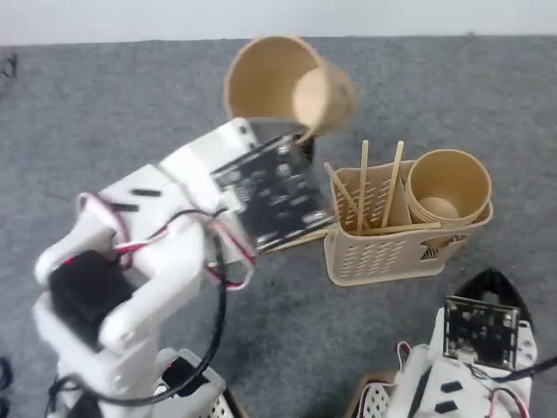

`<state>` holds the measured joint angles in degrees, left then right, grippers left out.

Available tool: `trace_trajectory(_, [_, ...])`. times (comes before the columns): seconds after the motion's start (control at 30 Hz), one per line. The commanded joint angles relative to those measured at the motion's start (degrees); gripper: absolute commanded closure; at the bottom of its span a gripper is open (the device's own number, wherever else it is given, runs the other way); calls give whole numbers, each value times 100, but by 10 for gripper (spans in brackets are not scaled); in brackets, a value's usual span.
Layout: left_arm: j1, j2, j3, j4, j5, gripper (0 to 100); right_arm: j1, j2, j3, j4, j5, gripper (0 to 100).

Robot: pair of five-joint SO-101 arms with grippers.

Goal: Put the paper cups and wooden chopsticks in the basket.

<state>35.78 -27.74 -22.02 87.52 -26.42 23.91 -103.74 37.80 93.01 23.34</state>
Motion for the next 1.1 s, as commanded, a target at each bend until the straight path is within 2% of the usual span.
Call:
trace_trajectory(0.0, [325,352,-163,-343,88,990,57,92,9,-110,70,991])
trace_trajectory(0.17, [914,738,-171,-659,88,990,48,92,9,-101,70,991])
trace_trajectory(0.5, [1925,1451,-409,-668,308,990,57,92,0,-101,70,991])
trace_trajectory(0.73, [1960,2224,-541,-545,396,990,57,84,0,-101,70,991])
trace_trajectory(0.97, [1925,2321,-532,-571,703,985,57,84,0,-101,70,991])
trace_trajectory(1.03, [1802,2277,-558,-580,897,934,57,84,0,-101,70,991])
trace_trajectory(1.07, [1732,2277,-620,-598,1099,877,57,84,0,-101,70,991])
